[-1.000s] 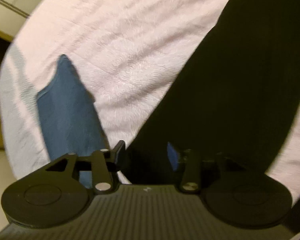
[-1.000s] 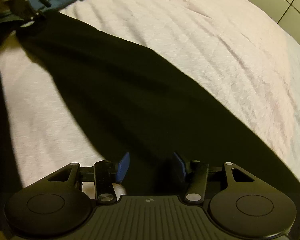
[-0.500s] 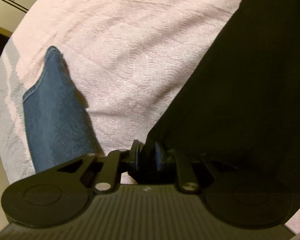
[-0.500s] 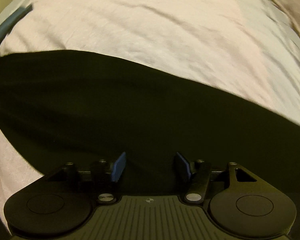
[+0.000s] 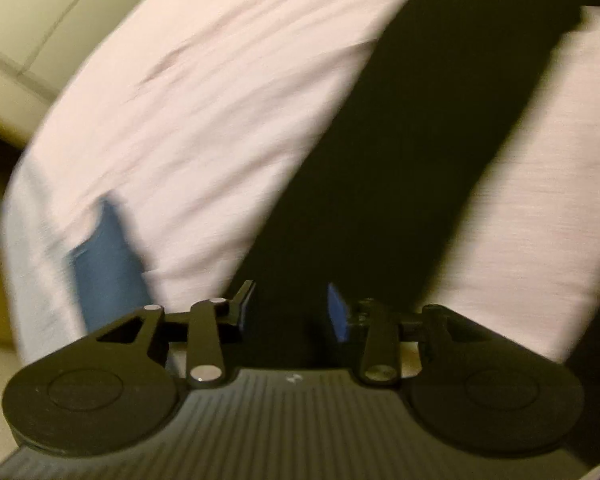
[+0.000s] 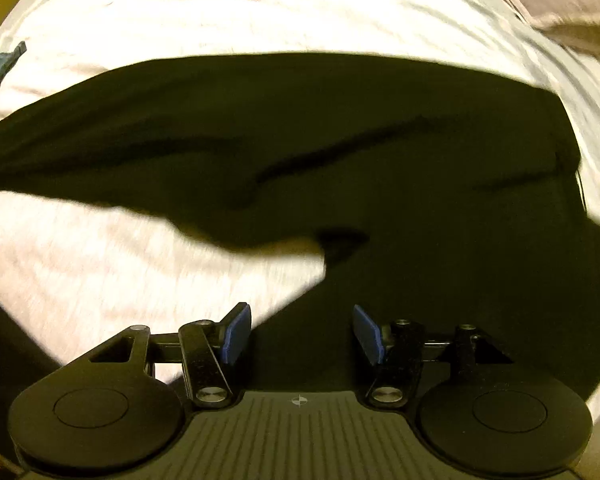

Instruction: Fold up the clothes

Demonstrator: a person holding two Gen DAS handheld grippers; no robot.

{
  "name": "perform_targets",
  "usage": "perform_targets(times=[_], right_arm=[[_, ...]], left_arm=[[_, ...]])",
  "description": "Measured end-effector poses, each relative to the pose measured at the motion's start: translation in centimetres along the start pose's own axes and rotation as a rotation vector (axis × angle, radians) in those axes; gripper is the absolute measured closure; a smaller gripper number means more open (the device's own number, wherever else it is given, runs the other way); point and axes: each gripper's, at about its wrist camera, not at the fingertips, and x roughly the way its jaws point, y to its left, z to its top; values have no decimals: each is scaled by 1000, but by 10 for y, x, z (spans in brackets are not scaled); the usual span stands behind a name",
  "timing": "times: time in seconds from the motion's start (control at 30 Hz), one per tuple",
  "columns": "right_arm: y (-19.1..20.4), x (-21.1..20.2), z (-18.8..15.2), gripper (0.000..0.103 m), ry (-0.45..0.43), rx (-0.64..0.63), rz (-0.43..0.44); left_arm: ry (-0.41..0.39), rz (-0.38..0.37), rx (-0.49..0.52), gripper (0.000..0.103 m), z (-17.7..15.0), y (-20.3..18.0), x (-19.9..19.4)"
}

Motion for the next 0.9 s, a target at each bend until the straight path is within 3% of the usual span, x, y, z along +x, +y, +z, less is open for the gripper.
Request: perform_targets(times=[0.1,0.2,0.4,0.6,0.77,0.9], right_arm=[[-4,-8,-25,43,10,52,8],[-11,-16,-43,43,8,96,3],[-39,-31,-64,43,5,175,-8],[-80,-32,-81,43,6,177,-16],[-74,-36,-81,43,-43,-22,206],[-47,-32,-76,43,-39,-264,354]], left_arm=[[-17,-103,57,67,-12,-47,-27],[-5,-158,79,64,-24,-89,-47],[43,-201,55,60,-47,-140,-72],[173,-179,104,62,-73,-179,-77],[170,-100,76,61,-70,-193,-93],[166,-20,27,45,-63,-176,-90]])
